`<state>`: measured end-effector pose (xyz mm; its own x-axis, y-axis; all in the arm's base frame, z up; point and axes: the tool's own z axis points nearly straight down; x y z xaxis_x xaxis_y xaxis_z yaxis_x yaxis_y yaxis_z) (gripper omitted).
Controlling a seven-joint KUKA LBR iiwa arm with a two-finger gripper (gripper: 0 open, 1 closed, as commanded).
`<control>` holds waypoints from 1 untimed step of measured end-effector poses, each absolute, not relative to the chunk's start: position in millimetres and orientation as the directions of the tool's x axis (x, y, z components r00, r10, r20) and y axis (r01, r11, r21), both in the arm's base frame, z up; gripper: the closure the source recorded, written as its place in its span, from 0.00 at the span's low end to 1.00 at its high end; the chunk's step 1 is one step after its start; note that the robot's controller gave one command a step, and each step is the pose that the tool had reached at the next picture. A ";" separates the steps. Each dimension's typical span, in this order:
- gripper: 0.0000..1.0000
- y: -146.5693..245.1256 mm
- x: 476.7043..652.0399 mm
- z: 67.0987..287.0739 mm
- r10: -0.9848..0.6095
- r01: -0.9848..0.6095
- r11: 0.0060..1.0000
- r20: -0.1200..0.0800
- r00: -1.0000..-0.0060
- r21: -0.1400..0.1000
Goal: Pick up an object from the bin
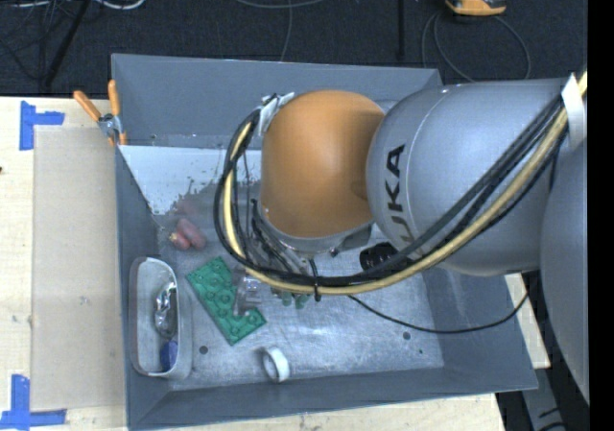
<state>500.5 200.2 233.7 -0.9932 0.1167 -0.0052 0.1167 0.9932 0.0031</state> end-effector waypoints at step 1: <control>1.00 215.8 491.1 119.0 0.196 0.196 0.981 0.009 -0.981 -0.006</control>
Offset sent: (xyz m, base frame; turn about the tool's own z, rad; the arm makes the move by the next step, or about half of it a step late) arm -0.0072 0.0166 -0.1092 0.0811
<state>491.1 215.8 119.0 -0.9805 0.1963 0.0089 0.1962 0.9805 -0.0061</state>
